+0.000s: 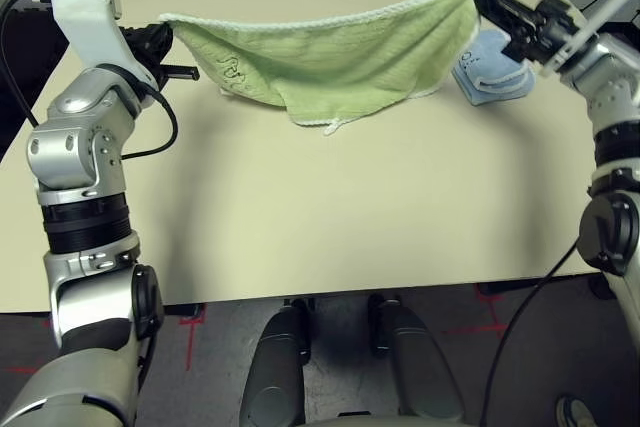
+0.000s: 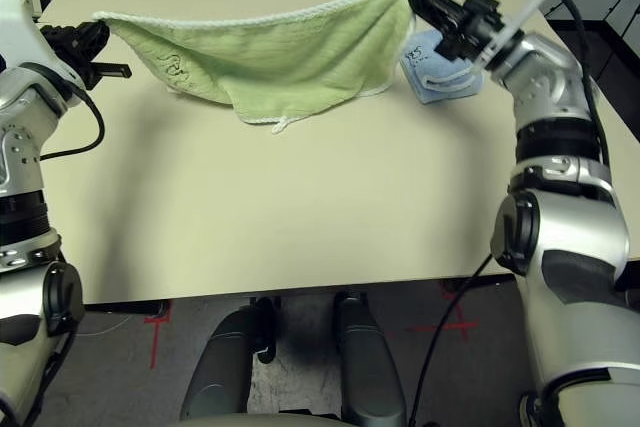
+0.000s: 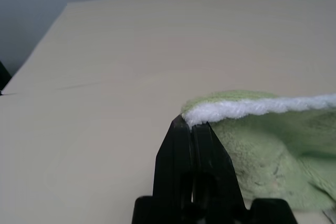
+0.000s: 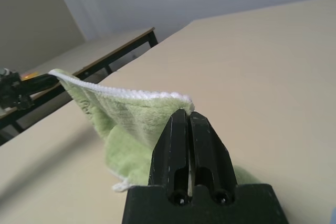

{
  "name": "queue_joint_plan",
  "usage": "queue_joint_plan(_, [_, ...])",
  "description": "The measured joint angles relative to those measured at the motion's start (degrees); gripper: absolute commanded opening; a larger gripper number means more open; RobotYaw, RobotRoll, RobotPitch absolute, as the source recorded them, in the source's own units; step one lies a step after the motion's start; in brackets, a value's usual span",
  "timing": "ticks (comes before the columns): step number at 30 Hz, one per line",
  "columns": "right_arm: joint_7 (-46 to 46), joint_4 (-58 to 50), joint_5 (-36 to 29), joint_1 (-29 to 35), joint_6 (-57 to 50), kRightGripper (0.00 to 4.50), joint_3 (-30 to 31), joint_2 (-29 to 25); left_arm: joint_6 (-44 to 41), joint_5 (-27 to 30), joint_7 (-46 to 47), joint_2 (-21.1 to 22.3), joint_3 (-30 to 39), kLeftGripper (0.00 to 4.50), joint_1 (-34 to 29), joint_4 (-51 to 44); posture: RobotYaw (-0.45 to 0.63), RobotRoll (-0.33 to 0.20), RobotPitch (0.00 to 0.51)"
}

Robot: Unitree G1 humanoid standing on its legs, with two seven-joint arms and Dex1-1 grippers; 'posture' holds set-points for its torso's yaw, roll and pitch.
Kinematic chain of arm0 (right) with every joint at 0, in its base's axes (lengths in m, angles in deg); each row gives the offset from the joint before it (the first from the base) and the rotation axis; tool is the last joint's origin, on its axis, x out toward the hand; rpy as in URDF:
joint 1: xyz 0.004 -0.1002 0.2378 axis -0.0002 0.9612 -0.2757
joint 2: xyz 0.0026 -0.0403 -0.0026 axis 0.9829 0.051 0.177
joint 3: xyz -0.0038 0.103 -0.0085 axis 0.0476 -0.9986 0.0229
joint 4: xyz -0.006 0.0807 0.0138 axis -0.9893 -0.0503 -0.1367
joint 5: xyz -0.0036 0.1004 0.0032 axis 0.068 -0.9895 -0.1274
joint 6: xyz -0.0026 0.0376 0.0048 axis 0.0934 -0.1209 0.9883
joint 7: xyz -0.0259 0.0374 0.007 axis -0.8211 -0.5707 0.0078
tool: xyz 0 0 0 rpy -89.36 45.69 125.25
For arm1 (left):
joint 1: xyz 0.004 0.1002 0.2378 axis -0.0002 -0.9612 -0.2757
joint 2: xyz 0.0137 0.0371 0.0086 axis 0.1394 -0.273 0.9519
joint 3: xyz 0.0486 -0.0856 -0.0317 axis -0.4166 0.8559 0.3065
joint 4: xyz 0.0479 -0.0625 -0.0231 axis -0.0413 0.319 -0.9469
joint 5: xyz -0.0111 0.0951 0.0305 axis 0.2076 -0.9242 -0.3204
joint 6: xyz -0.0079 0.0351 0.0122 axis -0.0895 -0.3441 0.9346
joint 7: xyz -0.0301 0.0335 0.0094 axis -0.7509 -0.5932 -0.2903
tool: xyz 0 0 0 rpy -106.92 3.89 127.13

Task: Fold the towel and set it aside.

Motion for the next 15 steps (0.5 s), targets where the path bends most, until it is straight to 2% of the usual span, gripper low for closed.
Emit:
queue_joint_plan(3, [0.7, 1.6, -0.8, -1.6, -1.4, 0.00, -0.9, -2.2, -1.3, 0.8, -2.1, 1.5, 0.1, 0.02, 0.1, 0.4, -0.03, 0.000, 0.249])
queue_joint_plan(8, [-4.2, 8.2, -0.8, -8.5, 3.6, 0.00, -2.9, -2.9, 0.2, 0.9, -1.4, 2.0, 1.4, 0.02, 6.0, 6.2, -0.03, 0.000, 0.266])
queue_joint_plan(11, [-9.1, 11.4, 0.9, -10.9, 9.4, 0.00, -2.7, -1.6, 4.2, 0.8, 0.0, 2.0, 1.7, 0.02, 9.6, 9.6, -0.03, 0.000, 0.274])
queue_joint_plan(15, [-16.4, 15.1, 6.9, -11.1, 17.6, 0.00, 1.4, 2.4, 10.5, -0.3, 2.3, 2.0, 1.0, 0.02, 10.9, 16.6, -0.03, 0.000, 0.285])
